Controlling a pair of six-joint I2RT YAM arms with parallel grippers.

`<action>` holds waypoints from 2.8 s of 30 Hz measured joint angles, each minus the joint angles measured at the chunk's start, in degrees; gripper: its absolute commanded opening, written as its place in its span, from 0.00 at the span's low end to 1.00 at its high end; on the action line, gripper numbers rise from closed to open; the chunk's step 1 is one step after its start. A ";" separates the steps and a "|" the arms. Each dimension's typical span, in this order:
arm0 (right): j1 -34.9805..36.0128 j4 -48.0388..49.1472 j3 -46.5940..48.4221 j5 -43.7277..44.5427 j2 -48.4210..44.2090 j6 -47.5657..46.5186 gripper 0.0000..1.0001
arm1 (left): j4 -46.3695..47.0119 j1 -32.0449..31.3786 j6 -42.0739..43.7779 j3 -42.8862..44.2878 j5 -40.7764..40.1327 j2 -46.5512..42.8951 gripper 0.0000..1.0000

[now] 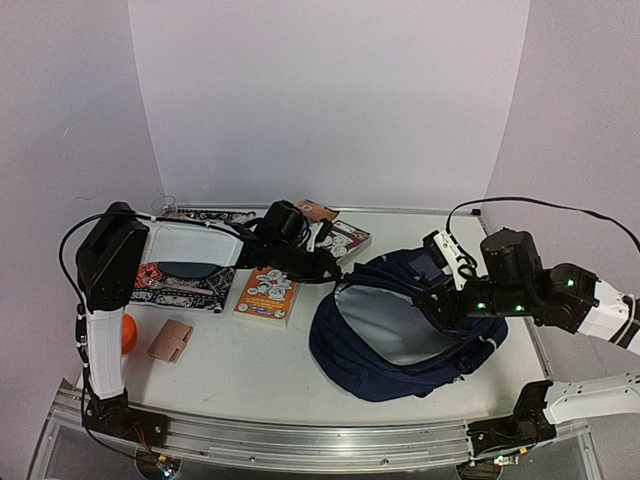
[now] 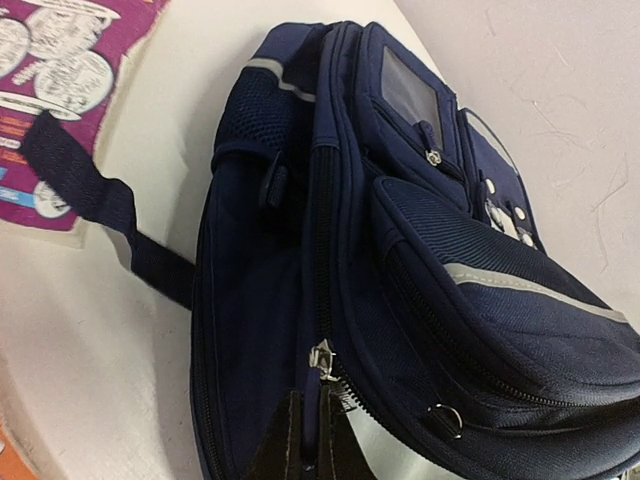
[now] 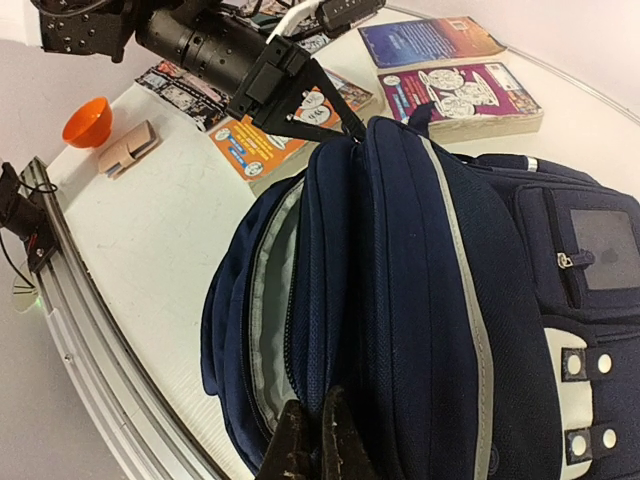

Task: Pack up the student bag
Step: Unzip the second largest pocket of the student bag, then pick up the card case from the center of the board.

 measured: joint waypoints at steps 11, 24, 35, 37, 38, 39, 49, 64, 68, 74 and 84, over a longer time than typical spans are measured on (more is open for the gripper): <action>0.48 -1.32 2.70 4.84 2.50 0.31 0.00 | -4.23 4.85 -1.85 -1.67 -12.91 -1.79 0.58; 0.81 -1.56 4.87 7.84 6.62 0.22 0.00 | -20.80 7.94 -2.08 -13.01 -27.04 -24.23 0.84; 0.81 -1.55 5.11 7.93 7.52 0.22 0.00 | -32.61 21.10 -4.49 -29.39 -28.68 -35.93 0.91; 0.81 -1.57 5.18 7.99 7.57 0.22 0.00 | -33.47 24.81 -4.74 -31.61 -27.36 -37.44 0.92; 0.81 -1.55 5.24 8.02 7.60 0.22 0.00 | -33.90 26.26 -4.86 -32.42 -27.02 -37.82 0.92; 0.81 -1.55 5.35 8.02 7.73 0.22 0.00 | -34.52 27.41 -5.06 -33.08 -26.62 -37.86 0.92; 0.81 -0.86 5.49 8.04 8.88 0.24 0.00 | -41.37 25.08 -8.55 -34.60 -27.27 -38.17 0.90; 0.81 0.55 5.49 8.05 9.68 0.07 0.00 | -47.36 8.74 -16.79 -34.45 -39.97 -29.05 0.76; 0.81 0.57 5.49 8.20 9.68 0.07 0.00 | -48.23 4.79 -18.22 -34.24 -42.72 -23.27 0.76; 0.80 0.61 5.49 8.28 9.68 0.07 0.00 | -49.94 4.15 -19.33 -32.45 -47.93 -20.14 0.74; 0.81 1.03 5.49 8.70 9.97 -0.04 0.00 | -52.90 2.73 -19.57 -30.16 -54.35 -14.48 0.51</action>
